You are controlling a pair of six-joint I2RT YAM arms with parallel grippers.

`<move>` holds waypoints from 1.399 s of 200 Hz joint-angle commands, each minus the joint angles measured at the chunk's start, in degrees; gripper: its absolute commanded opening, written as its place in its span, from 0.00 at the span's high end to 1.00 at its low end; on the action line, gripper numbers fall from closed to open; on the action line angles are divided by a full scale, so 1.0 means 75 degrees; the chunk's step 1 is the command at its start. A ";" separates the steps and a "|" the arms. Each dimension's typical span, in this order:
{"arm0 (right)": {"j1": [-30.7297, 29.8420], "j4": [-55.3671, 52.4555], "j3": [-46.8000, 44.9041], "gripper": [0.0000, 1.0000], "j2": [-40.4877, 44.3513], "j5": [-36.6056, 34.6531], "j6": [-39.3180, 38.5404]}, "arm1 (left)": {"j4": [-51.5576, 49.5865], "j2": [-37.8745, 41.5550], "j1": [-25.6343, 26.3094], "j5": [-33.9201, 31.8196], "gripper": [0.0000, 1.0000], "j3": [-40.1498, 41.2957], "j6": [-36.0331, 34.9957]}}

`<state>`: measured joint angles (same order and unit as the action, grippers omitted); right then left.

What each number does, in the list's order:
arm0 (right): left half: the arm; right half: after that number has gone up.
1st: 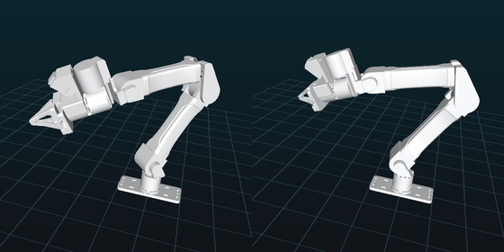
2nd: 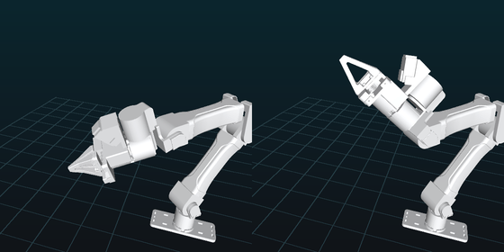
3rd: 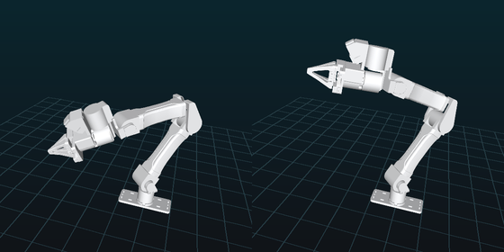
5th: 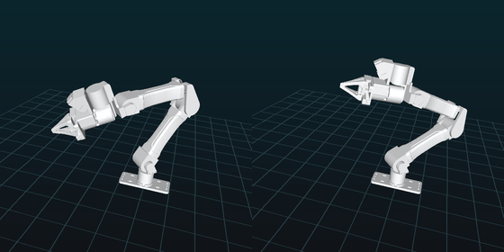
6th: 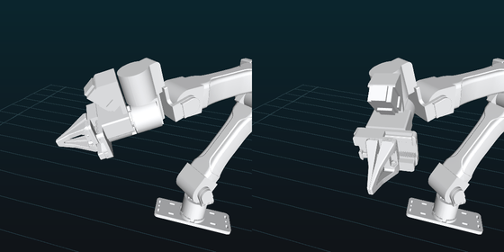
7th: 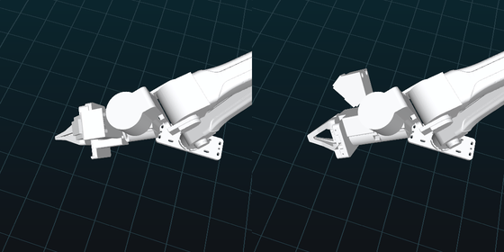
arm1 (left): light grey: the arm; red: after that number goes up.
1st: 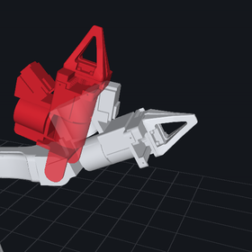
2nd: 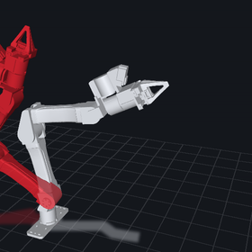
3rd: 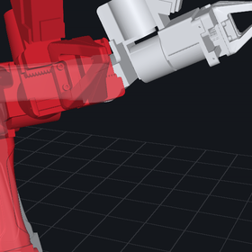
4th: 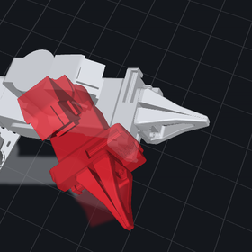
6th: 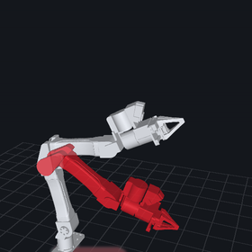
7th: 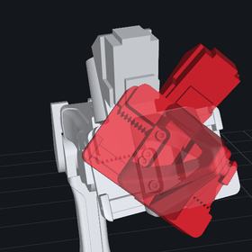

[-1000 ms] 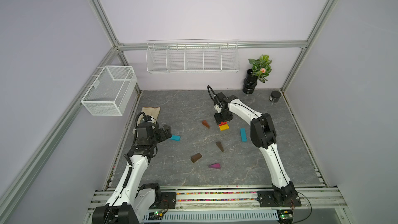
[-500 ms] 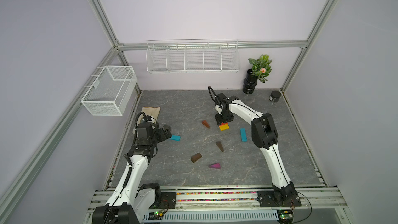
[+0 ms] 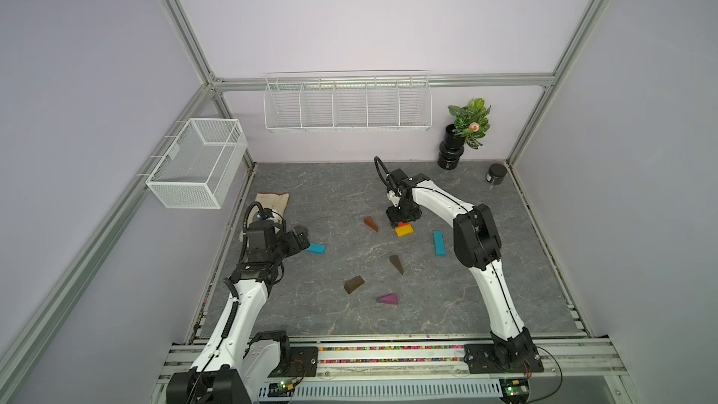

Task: Assemble a small pinwheel with building blocks
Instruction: Assemble the building block at the center of the board.

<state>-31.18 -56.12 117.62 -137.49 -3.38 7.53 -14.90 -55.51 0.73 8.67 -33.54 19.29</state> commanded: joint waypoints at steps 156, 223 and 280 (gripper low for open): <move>0.0030 -0.0278 -0.0097 0.26 0.0129 -0.0172 0.0150 | 0.0082 -0.0014 0.0033 0.0063 0.00 -0.0063 0.0078; 0.0056 -0.0254 -0.0150 0.28 0.0098 -0.0107 0.0141 | 0.0073 -0.0027 0.0034 0.0058 0.00 -0.0065 0.0080; 0.0085 -0.0240 -0.0167 0.29 0.0081 -0.0077 0.0136 | 0.0064 -0.0039 0.0031 0.0061 0.00 -0.0072 0.0078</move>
<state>-31.14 -56.34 117.58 -137.49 -4.23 8.14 -14.90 -55.53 0.78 8.88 -33.54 19.31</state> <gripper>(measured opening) 0.712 0.996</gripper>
